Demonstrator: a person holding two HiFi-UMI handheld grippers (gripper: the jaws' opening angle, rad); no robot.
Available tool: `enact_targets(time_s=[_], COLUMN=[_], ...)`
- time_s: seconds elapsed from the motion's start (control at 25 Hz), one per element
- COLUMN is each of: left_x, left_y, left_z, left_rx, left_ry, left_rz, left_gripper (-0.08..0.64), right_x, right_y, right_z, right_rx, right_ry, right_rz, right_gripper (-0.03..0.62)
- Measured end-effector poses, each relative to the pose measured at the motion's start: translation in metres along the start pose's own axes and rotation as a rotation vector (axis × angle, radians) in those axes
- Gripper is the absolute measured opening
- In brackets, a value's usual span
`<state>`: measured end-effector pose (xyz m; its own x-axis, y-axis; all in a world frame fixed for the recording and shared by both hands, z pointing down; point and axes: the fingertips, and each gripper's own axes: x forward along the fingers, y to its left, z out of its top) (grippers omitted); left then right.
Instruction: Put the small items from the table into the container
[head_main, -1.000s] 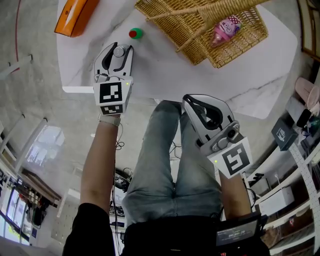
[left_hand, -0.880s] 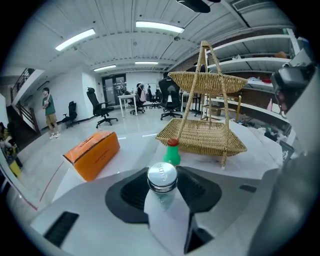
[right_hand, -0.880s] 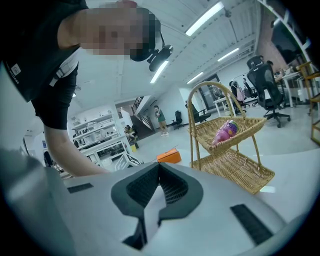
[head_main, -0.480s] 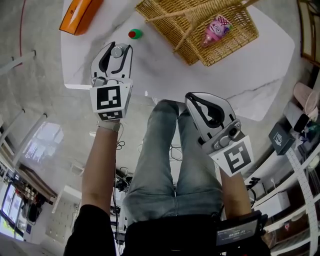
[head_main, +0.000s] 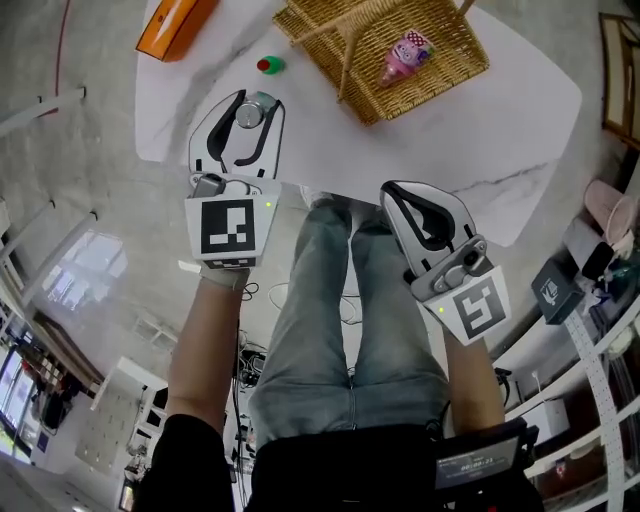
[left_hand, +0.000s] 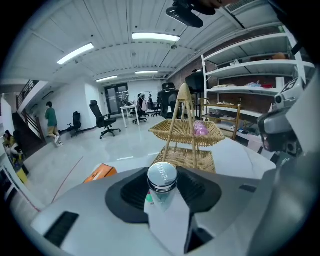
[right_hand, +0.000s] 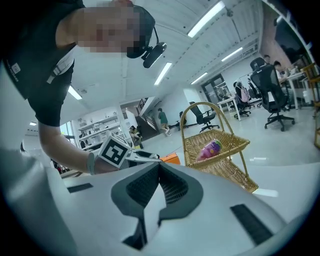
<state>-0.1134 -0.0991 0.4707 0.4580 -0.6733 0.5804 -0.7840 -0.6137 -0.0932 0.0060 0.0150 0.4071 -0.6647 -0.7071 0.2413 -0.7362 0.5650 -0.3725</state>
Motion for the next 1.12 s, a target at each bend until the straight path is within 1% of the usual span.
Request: enact_targets(time_s=[0.08, 0.24, 0.36, 0.56, 0.8, 0.96, 1.12], left_x=[-0.005, -0.012, -0.014, -0.023, -0.03, -0.02, -0.009], left_y=[-0.007, -0.034, -0.045, -0.068, -0.086, -0.106, -0.116], left_z=[0.011, 0.036, 0.048, 0.077, 0.108, 0.126, 0.14], left_rx=[-0.003, -0.011, -0.016, -0.004, 0.036, 0.059, 0.06], left_ry=[-0.008, -0.026, -0.03, -0.058, -0.075, -0.086, -0.102], left_rz=[-0.005, -0.011, -0.019, -0.038, -0.07, -0.094, -0.116], left_gripper=[0.172, 0.172, 0.172, 0.172, 0.172, 0.172, 0.172], right_x=[-0.004, -0.022, -0.024, -0.038, -0.048, -0.066, -0.077], right_y=[-0.001, -0.008, -0.01, -0.012, -0.01, -0.023, -0.035], right_z=[0.004, 0.013, 0.013, 0.016, 0.027, 0.032, 0.038], right_rx=[-0.001, 0.0, -0.002, -0.004, -0.01, -0.008, -0.002], right_ry=[0.0, -0.006, -0.004, -0.01, -0.019, -0.024, -0.043], right_rz=[0.001, 0.0, 0.005, 0.012, 0.019, -0.007, -0.04], right_gripper=[0.009, 0.009, 0.009, 0.009, 0.009, 0.009, 0.009])
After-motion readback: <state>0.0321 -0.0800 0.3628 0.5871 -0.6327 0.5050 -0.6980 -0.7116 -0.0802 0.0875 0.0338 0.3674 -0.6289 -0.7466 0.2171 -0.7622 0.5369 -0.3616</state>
